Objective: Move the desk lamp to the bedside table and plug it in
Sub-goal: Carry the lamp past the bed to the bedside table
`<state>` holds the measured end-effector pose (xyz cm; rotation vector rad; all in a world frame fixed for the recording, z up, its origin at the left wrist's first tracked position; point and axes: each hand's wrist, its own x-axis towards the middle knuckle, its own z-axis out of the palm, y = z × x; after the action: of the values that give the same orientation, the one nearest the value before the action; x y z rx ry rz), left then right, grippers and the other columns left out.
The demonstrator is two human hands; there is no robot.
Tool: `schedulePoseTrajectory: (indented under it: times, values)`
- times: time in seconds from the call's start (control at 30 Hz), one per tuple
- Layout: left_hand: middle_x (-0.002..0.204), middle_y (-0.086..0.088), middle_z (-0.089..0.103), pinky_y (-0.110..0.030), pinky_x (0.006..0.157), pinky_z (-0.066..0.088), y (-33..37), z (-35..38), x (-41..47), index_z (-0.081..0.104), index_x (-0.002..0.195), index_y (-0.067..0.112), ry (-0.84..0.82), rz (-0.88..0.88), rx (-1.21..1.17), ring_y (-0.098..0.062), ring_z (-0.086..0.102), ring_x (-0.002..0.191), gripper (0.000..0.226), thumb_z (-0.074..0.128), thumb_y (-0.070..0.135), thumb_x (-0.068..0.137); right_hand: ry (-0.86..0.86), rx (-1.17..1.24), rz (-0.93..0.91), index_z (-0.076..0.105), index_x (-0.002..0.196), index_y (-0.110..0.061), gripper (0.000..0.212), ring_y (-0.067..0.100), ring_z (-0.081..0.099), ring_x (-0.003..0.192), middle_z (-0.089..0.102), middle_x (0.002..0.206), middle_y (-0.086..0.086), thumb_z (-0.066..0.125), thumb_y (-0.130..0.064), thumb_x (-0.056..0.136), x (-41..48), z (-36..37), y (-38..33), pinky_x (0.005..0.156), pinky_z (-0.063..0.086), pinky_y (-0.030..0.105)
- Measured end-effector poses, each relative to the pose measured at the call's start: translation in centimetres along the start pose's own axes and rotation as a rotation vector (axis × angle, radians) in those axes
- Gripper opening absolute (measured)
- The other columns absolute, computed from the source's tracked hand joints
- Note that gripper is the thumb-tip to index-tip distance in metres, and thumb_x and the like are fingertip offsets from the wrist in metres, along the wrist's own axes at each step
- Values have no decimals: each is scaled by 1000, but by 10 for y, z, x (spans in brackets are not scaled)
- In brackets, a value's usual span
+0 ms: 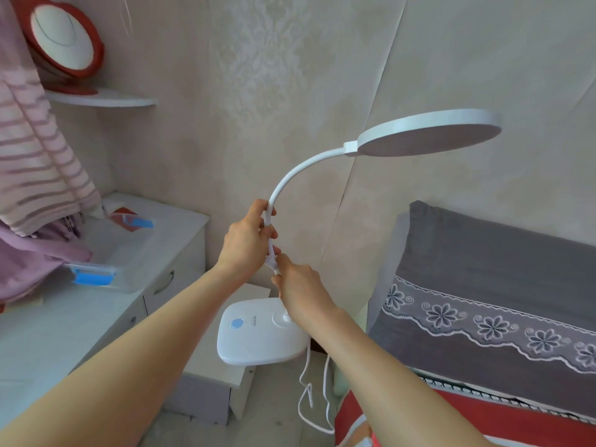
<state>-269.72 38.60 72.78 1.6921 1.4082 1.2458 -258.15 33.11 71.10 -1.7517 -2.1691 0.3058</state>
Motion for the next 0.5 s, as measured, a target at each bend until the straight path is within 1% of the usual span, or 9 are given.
schedulePoseTrajectory:
  times: [0.1,0.2,0.3,0.37,0.43,0.5]
  values:
    - [85,-5,66,-36,60,62,-10,7,15,47,99,33,3,-19,-2,-22,72,57,26,41,8,97,-27,9,6,39,134,-12,34,39,60,93,63,103,22,38,-13,101,18,6,9,68,41,35]
    - [84,-5,66,-34,59,61,-22,12,32,47,100,33,-2,-30,6,-21,72,57,26,41,8,97,-39,18,16,42,128,-10,28,39,59,91,63,101,22,38,-14,101,37,14,16,69,43,37]
    - [83,-4,66,-32,58,60,-34,14,56,47,100,33,-25,-26,20,-19,72,56,25,40,9,96,-42,28,25,42,126,-8,27,37,58,87,63,100,21,38,-14,101,60,22,21,65,38,34]
    - [83,-3,66,-33,58,61,-40,16,70,47,99,34,-40,-22,24,-18,71,55,25,41,10,97,-33,28,34,42,127,-8,27,33,55,82,63,100,20,39,-14,100,73,26,24,65,34,32]
    - [82,-2,66,-36,60,61,-46,17,88,47,99,34,-57,-17,26,-18,71,55,26,42,9,96,-26,35,52,42,126,-9,27,30,52,78,62,98,19,38,-14,100,91,29,27,64,34,32]
    - [81,-2,65,-38,61,61,-53,17,108,47,99,33,-72,-4,36,-19,72,56,27,42,7,96,-22,37,74,42,126,-10,27,32,54,79,62,97,19,38,-14,100,111,32,29,63,35,33]
